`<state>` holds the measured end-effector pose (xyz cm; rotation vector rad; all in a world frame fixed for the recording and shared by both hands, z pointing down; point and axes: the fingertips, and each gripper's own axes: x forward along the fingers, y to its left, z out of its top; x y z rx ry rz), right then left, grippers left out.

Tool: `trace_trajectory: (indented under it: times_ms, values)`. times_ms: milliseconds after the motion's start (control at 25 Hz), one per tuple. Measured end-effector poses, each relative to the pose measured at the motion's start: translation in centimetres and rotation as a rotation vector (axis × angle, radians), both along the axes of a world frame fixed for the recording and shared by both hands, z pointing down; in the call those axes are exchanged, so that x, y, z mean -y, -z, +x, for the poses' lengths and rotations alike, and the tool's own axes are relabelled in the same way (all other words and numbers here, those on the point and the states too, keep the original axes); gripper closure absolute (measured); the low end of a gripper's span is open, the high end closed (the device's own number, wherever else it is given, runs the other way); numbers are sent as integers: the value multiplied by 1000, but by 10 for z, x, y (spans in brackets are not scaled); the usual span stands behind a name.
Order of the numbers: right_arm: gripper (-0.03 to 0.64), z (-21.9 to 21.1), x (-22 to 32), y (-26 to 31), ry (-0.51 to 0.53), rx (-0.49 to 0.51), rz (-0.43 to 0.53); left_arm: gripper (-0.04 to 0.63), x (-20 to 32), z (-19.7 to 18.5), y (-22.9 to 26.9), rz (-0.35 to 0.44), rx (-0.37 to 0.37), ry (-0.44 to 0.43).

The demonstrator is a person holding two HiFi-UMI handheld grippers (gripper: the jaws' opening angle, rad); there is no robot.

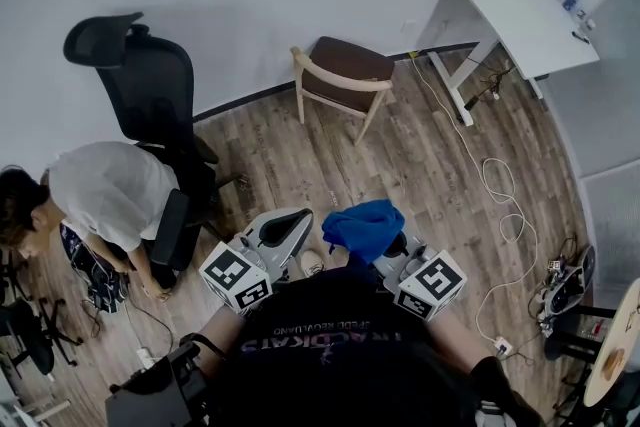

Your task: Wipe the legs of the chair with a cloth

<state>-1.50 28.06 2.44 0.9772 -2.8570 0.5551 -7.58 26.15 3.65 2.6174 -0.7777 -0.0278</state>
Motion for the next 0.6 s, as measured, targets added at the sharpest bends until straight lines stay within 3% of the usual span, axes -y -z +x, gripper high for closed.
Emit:
trace_trajectory:
  times_ms: [600]
  values:
    - [554,0,3,-4,7,-1,-16,598,5,-1,-3,-23,-20,21]
